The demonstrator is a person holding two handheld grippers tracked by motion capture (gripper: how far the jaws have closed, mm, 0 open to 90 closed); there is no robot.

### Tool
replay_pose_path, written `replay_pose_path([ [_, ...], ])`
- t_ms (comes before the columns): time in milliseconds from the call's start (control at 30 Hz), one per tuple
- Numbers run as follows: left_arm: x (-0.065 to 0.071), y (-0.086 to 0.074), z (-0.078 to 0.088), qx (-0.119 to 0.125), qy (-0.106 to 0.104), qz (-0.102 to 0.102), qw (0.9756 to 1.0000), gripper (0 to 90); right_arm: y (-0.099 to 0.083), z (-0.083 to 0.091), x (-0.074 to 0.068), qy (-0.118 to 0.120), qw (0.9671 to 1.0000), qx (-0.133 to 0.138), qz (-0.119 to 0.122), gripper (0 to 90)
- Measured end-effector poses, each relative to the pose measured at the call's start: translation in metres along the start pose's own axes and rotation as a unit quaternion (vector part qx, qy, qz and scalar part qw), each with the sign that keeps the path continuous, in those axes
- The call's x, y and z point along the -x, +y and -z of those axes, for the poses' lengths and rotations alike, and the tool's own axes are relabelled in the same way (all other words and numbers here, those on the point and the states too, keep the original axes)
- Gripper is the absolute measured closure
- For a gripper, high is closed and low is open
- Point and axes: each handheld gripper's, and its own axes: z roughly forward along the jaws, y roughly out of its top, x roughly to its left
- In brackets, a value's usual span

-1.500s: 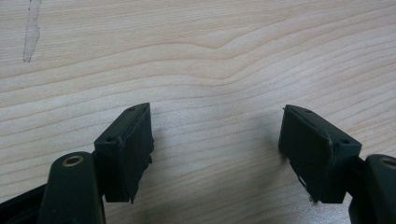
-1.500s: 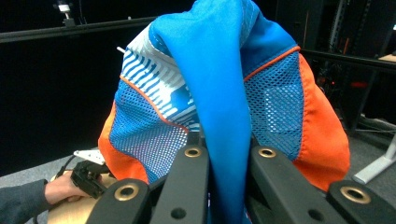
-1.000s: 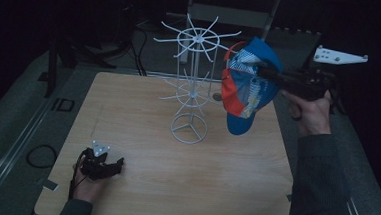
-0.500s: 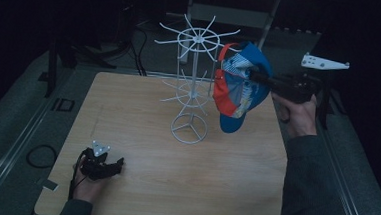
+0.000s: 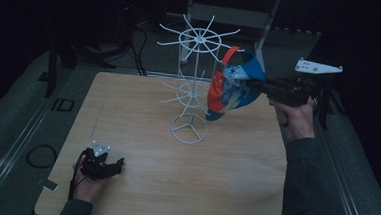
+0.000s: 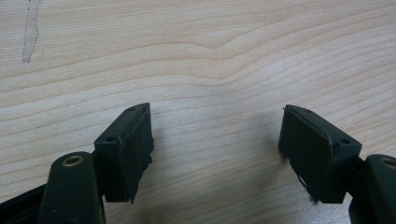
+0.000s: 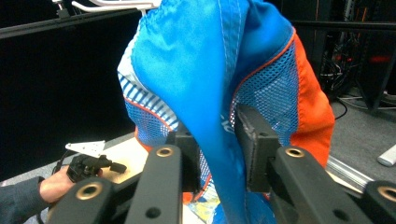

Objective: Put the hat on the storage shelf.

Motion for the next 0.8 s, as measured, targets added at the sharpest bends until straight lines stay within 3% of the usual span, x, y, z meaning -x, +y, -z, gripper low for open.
replay_pose_path([
  [267,0.000,0.000,0.000,0.000,-0.001,0.000,1.0000,26.7,-0.004,0.001,0.001,-0.013,0.9998,-0.012,0.005,58.0],
  [500,0.000,0.000,0.000,0.000,0.000,0.000,1.0000,26.6,-0.010,-0.001,-0.002,-0.027,0.9988,-0.034,0.023,29.3],
  [800,0.000,0.000,0.000,0.001,-0.001,0.000,1.0000,26.6,-0.011,0.000,-0.001,-0.062,0.9971,-0.042,0.012,19.5],
])
